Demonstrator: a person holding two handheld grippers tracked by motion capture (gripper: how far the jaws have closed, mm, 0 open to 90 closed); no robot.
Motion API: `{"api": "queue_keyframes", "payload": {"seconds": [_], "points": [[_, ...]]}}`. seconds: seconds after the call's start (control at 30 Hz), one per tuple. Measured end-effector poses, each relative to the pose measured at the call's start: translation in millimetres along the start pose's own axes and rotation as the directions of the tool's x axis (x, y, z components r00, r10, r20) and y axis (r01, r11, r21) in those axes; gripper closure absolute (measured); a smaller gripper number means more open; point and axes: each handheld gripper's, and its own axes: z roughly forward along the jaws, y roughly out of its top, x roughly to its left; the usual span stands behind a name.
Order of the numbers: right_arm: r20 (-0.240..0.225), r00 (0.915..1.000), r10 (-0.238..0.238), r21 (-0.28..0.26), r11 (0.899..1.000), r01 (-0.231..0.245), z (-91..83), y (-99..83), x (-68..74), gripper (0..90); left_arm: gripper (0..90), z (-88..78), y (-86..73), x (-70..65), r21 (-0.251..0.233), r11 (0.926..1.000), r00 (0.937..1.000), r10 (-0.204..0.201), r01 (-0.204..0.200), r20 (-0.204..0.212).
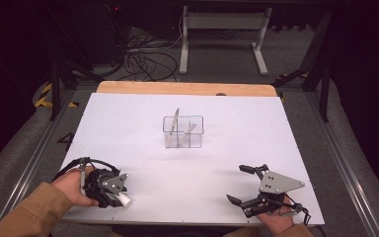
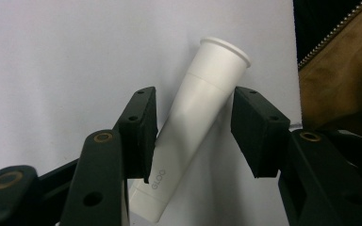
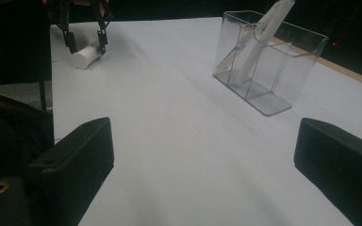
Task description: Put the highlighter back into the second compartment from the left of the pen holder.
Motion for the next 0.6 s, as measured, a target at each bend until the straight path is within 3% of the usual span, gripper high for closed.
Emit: {"api": "queue_keyframes", "payload": {"seconds": [0.17,0.6], "points": [[-0.001,1.0,0.0,0.001,1.0,0.0,0.3,-0.3,-0.2,6.1,53.3,1.8,0.4,2.4,0.006,0.9999,0.9999,0.013,-0.013,0.002],[-0.006,1.0,0.005,0.003,1.0,-0.005,0.4,-0.8,-0.5,6.1,57.4,4.4,0.7,3.6,0.014,0.9999,0.9999,0.001,-0.002,0.016]]}}
